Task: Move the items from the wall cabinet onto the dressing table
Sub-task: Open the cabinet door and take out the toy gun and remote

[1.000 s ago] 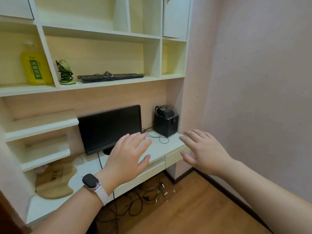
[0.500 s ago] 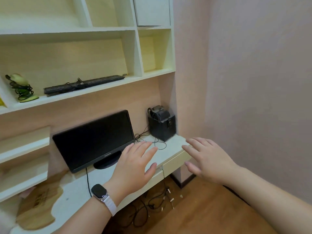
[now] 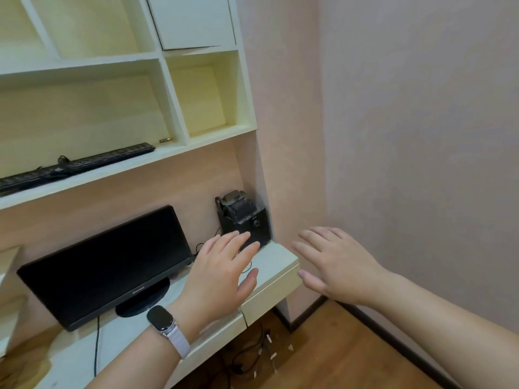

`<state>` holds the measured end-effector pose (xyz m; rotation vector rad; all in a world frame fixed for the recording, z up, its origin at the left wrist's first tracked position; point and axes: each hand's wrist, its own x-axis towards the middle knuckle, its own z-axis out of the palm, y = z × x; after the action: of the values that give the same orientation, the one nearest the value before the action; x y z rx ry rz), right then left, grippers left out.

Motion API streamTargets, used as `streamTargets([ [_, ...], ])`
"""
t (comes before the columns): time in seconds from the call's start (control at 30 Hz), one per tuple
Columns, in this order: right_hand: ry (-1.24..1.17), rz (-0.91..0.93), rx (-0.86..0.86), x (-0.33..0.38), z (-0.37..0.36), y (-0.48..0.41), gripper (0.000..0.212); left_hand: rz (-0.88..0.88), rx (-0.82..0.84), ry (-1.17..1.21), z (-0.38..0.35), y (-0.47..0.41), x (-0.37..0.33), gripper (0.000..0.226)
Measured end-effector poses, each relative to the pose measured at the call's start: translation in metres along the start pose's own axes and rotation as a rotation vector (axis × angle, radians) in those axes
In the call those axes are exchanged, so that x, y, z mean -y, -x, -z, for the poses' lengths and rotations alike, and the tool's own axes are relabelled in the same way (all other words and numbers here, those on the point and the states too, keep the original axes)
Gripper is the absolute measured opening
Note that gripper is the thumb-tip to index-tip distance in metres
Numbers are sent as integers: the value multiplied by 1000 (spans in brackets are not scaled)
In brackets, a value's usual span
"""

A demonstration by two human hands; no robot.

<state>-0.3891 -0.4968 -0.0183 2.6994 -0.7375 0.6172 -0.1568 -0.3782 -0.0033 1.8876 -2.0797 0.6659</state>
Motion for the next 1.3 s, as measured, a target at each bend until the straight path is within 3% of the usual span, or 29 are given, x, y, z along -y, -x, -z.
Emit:
streamTargets([
  [0.33, 9, 46, -49, -35, -26, -67, 52, -17, -75, -57, -25, -58, 45, 45],
  [0.77, 96, 134, -160, -53, -69, -257, 46, 0, -285, -65, -73, -145, 205, 42],
  [1.0, 107, 109, -232, -61, -70, -351, 52, -18, -351, -151, -66, -197, 283, 44],
  [1.3, 94, 203, -435, -91, -48, -448, 49, -22, -539, -249, -26, -272, 327, 38],
])
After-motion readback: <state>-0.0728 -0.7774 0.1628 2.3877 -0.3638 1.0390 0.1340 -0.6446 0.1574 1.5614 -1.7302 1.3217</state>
